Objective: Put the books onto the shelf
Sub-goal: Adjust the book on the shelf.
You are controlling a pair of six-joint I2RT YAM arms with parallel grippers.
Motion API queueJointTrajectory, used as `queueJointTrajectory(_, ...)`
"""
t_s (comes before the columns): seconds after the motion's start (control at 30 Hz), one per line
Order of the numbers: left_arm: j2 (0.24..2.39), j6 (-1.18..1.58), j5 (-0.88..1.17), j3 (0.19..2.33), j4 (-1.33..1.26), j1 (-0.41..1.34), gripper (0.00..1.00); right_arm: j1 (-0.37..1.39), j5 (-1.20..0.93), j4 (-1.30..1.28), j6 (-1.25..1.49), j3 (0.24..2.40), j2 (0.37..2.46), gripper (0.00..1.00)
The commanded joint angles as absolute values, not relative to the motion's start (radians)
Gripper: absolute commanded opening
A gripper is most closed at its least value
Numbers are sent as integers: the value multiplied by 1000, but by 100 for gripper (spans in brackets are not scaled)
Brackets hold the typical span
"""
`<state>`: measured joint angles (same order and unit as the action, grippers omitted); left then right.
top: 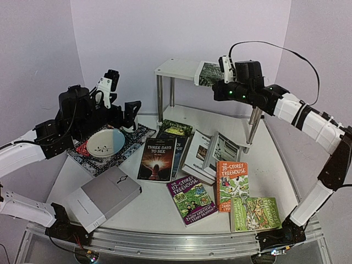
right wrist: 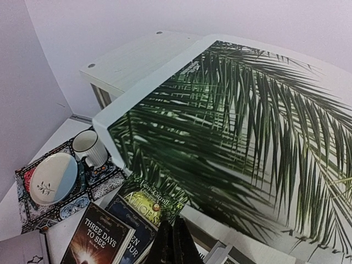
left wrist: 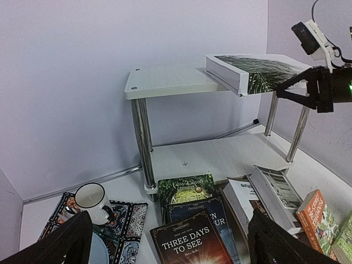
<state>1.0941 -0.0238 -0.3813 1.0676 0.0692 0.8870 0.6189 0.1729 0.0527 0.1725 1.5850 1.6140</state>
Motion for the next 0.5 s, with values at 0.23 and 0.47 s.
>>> queueJointTrajectory(0.23, 1080, -9, -388, 1091, 31, 871, 100, 598, 302, 101, 149, 1689, 1654, 0)
queueJointTrajectory(0.47, 1084, -9, -378, 1092, 31, 863, 100, 553, 296, 64, 160, 1727, 1680, 0)
